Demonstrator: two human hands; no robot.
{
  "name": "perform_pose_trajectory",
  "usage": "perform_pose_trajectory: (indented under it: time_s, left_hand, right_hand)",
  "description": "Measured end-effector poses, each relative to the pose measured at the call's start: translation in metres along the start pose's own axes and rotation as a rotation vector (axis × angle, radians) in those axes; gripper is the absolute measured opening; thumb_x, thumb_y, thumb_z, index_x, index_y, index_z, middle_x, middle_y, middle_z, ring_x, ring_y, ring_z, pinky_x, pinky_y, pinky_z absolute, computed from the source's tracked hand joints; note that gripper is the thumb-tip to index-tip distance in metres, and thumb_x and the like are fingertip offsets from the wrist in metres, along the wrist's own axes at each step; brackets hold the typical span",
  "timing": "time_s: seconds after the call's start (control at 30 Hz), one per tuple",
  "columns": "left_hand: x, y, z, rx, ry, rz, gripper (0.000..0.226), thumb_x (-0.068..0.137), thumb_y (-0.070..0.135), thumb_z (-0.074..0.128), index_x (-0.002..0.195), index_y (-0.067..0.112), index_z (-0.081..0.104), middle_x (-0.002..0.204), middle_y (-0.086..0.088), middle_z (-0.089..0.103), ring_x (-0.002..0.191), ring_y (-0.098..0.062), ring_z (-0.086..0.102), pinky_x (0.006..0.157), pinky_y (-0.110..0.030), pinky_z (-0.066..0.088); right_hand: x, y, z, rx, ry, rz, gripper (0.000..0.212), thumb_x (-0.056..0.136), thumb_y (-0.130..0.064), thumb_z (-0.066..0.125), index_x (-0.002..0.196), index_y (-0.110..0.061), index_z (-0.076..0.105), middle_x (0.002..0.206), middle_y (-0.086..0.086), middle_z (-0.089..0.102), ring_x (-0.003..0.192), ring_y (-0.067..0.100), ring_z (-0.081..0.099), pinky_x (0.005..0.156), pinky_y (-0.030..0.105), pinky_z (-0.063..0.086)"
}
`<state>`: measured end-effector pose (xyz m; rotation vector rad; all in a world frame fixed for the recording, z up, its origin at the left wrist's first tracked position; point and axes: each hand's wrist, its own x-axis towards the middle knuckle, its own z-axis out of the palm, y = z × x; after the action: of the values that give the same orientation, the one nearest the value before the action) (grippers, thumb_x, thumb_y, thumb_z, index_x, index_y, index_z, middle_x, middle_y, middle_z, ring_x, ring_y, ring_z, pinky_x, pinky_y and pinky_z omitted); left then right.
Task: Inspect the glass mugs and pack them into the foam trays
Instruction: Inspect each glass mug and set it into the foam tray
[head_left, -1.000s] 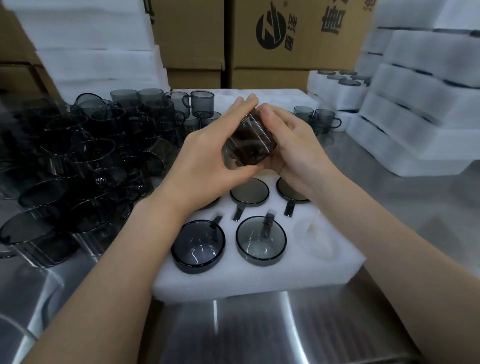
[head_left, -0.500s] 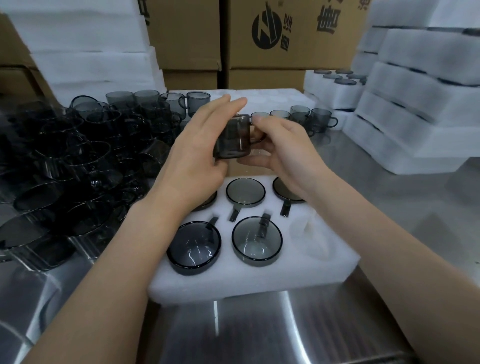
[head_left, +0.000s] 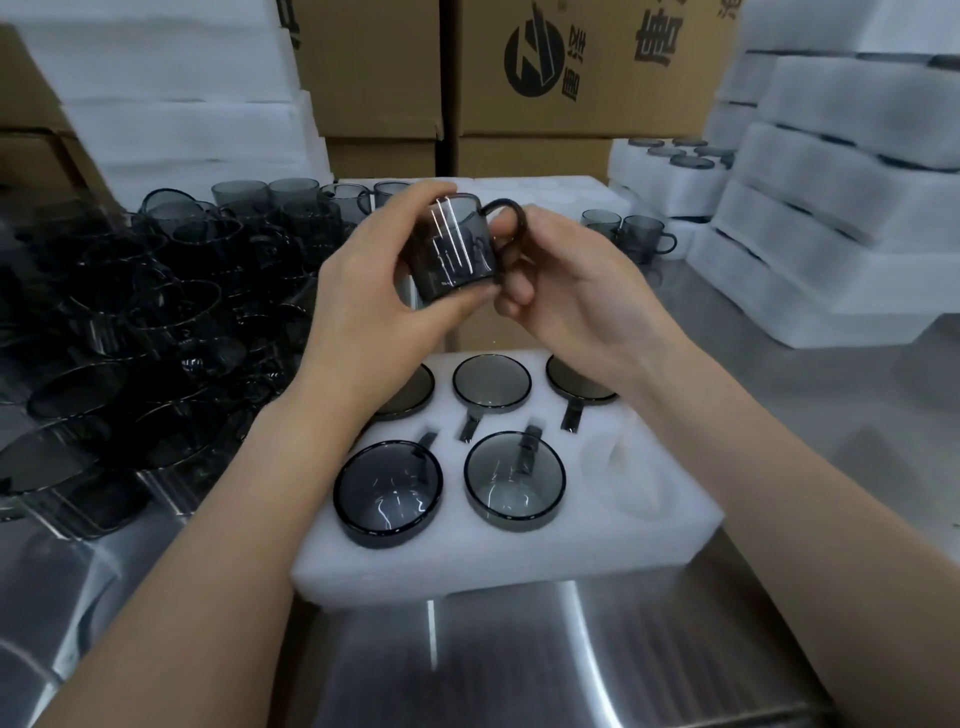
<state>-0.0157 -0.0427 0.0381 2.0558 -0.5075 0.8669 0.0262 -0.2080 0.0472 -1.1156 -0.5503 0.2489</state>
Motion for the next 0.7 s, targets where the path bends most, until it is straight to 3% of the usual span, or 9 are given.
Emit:
perform_pose_trajectory:
  time_s: [0.2, 0.33, 0.5, 0.6, 0.7]
  left_hand:
    - [-0.0029, 0.0034, 0.0026, -0.139, 0.029, -0.095, 0.062, 0.072, 0.042, 0.077, 0.126, 0.019, 0.057, 0.102, 0.014, 0.066, 0.096, 0.002, 0.064, 0.086, -0.015, 0.05]
    - [-0.0029, 0.0024, 0.003, -0.2, 0.025, -0.145, 0.054, 0.07, 0.047, 0.073, 0.118, 0.029, 0.056, 0.098, 0.022, 0.064, 0.091, 0.008, 0.064, 0.08, -0.009, 0.048]
    - [-0.0013, -0.0002, 0.0026, -0.179, -0.027, -0.082, 0.06, 0.072, 0.031, 0.081, 0.125, 0.023, 0.055, 0.109, 0.008, 0.064, 0.104, -0.008, 0.063, 0.093, -0.026, 0.051]
    - [-0.0009, -0.0009, 0.0015, -0.158, -0.069, -0.035, 0.063, 0.072, 0.019, 0.08, 0.129, 0.017, 0.054, 0.117, 0.005, 0.06, 0.112, -0.012, 0.058, 0.101, -0.034, 0.048]
    - [-0.0002, -0.0031, 0.0022, -0.071, -0.069, 0.063, 0.058, 0.073, 0.007, 0.077, 0.127, 0.012, 0.056, 0.128, 0.001, 0.054, 0.124, -0.013, 0.05, 0.107, -0.035, 0.041]
  right_hand:
    - [-0.0024, 0.001, -0.0069, -0.041, -0.078, -0.101, 0.022, 0.092, -0.018, 0.055, 0.088, -0.017, 0.077, 0.061, 0.001, 0.051, 0.052, 0.008, 0.043, 0.065, 0.026, 0.036]
    - [-0.0023, 0.0016, -0.0076, -0.117, -0.07, -0.132, 0.03, 0.092, -0.011, 0.052, 0.084, -0.02, 0.08, 0.062, -0.005, 0.063, 0.051, 0.006, 0.047, 0.058, 0.02, 0.04]
    - [-0.0013, 0.0027, -0.0056, -0.113, -0.039, -0.063, 0.034, 0.094, -0.021, 0.048, 0.073, -0.021, 0.073, 0.056, -0.006, 0.049, 0.052, 0.011, 0.041, 0.058, 0.025, 0.032]
    - [-0.0017, -0.0009, -0.006, -0.134, -0.039, 0.017, 0.039, 0.097, -0.03, 0.043, 0.067, -0.02, 0.065, 0.062, -0.001, 0.036, 0.058, 0.014, 0.037, 0.061, 0.026, 0.031]
    - [-0.0032, -0.0026, -0.0039, -0.147, -0.035, 0.131, 0.046, 0.098, -0.036, 0.045, 0.056, -0.021, 0.057, 0.061, -0.004, 0.037, 0.061, 0.013, 0.038, 0.062, 0.024, 0.033]
